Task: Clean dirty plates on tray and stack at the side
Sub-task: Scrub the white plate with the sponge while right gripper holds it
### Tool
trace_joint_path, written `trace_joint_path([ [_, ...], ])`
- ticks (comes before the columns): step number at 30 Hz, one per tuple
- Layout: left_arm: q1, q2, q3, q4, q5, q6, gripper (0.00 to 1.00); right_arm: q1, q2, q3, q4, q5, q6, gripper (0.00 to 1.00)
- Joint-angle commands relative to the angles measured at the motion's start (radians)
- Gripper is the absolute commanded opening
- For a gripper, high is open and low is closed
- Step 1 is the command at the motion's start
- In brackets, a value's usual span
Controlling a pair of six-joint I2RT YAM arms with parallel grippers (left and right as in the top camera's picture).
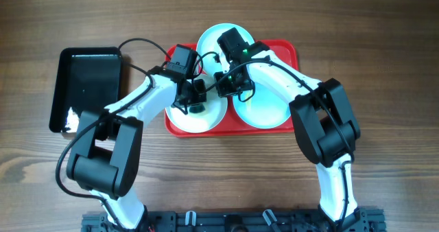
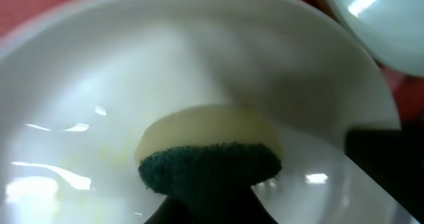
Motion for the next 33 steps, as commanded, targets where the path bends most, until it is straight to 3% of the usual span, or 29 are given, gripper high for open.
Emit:
trace_joint_path([
  [1,0.003,0.041,-0.018,-0.040,-0.361,0.009,0.13,-0.010,0.035,-0.005,-0.011,0.037,0.023,0.04],
  [5,0.003,0.041,-0.018,-0.068,-0.549,0.014,0.10,-0.011,0.035,-0.005,-0.010,0.037,0.021,0.04],
  [7,0.003,0.040,-0.018,-0.068,-0.580,0.016,0.04,-0.011,0.035,-0.005,-0.009,0.037,0.021,0.05],
  [13,-0.006,-0.013,0.003,-0.112,-0.583,0.009,0.04,-0.011,0.035,-0.004,-0.009,0.037,0.023,0.04],
  [15,-0.012,-0.063,0.014,-0.132,-0.547,0.008,0.04,-0.011,0.035,-0.003,-0.008,0.037,0.022,0.04],
  [20,-0.014,-0.201,0.015,-0.098,-0.035,0.008,0.04,-0.011,0.035,-0.003,-0.006,0.036,0.024,0.04],
  [23,-0.016,-0.189,0.002,-0.088,0.124,0.007,0.04,-0.011,0.035,-0.003,-0.002,0.036,0.024,0.04],
  [28,-0.023,-0.138,-0.056,-0.093,0.113,0.001,0.04,-0.011,0.035,-0.003,0.000,0.036,0.023,0.04],
  [33,-0.019,-0.093,-0.090,-0.090,-0.080,0.001,0.05,-0.011,0.035,-0.003,-0.002,0.035,0.023,0.04],
])
